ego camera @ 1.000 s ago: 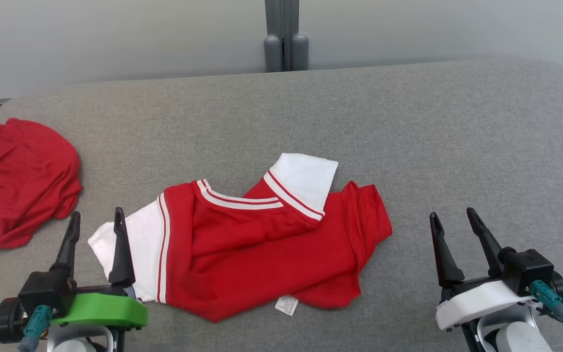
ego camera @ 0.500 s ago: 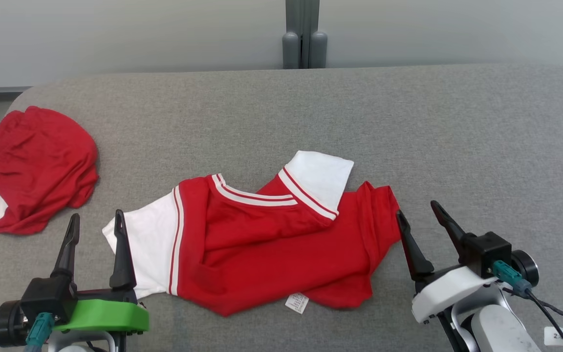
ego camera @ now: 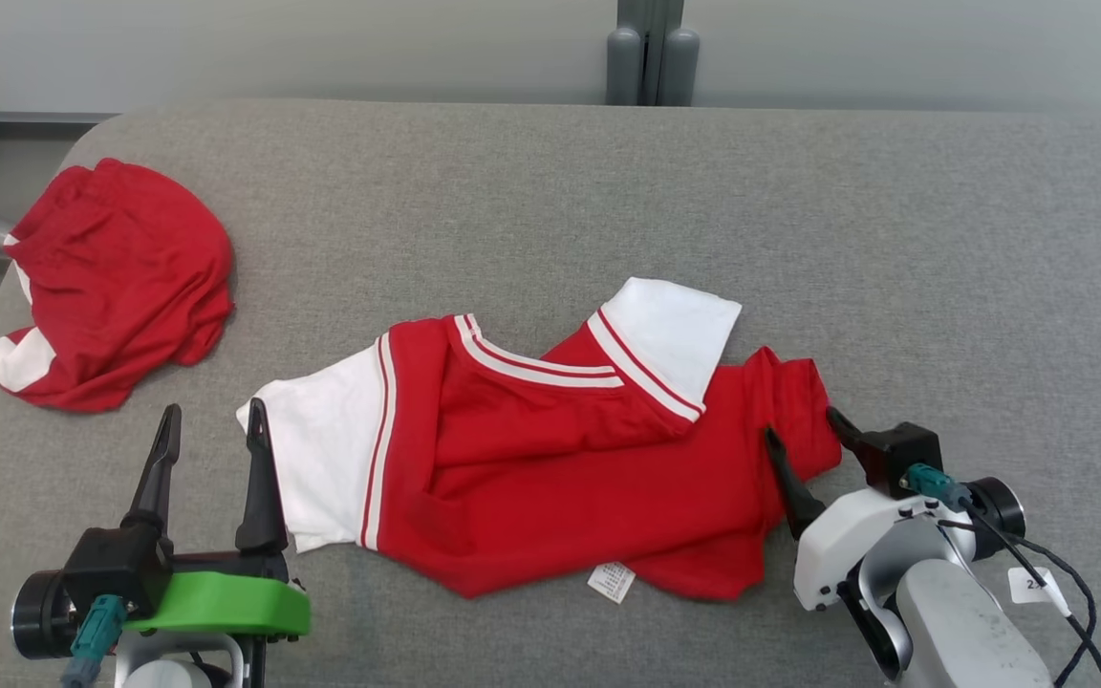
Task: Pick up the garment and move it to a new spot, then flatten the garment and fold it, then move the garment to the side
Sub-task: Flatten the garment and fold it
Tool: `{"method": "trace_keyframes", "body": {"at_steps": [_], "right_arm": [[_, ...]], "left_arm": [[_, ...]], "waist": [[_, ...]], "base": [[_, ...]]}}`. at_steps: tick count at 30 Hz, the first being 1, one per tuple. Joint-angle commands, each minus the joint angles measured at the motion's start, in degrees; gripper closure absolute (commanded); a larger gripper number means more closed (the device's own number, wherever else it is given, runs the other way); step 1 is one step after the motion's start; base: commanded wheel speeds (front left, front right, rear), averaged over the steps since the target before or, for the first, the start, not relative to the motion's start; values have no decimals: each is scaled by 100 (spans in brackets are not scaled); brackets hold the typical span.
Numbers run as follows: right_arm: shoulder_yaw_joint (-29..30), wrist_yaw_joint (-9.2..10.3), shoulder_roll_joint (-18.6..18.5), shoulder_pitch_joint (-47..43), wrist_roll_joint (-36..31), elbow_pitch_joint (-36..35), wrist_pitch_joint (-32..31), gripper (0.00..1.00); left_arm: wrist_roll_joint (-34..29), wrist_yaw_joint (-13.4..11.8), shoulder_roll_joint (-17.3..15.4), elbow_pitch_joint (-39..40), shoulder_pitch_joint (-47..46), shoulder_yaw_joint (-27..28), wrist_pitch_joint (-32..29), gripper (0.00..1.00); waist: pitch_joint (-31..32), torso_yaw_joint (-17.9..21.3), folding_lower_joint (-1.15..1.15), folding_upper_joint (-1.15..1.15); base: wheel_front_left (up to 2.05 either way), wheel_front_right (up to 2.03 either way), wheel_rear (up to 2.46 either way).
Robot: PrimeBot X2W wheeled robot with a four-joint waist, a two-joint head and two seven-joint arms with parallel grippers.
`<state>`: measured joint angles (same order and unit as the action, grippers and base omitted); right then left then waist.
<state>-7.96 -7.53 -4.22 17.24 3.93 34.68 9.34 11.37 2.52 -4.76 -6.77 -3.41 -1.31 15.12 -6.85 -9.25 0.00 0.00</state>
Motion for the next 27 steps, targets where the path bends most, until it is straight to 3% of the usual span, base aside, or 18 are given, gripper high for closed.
{"method": "trace_keyframes", "body": {"at_steps": [1,5,6,7,15,27], "right_arm": [[-58,8,31,135,51,138,67,0],[-173,8,49,335,142,573,146,0],[-192,8,62,387,168,690,161,55],[-209,8,72,449,193,786,205,100],[-27,9,-76,587,244,679,573,100],[1118,9,-728,-456,444,-929,587,100]], "left_arm": [[-36,36,15,-20,-121,22,5,0],[-74,83,74,-68,-177,21,4,0],[-85,101,87,-84,-194,24,4,0],[-87,111,101,-100,-208,25,5,0],[-133,153,140,-172,-87,99,5,0],[-117,198,175,-255,1,93,5,0]], "waist": [[-70,-74,0,0],[-119,-131,0,0],[-125,-140,0,0],[-130,-145,0,0],[-51,43,0,0],[119,479,0,0]], "base": [[0,0,0],[0,0,0],[0,0,0],[0,0,0],[0,0,0],[0,0,0]]}}
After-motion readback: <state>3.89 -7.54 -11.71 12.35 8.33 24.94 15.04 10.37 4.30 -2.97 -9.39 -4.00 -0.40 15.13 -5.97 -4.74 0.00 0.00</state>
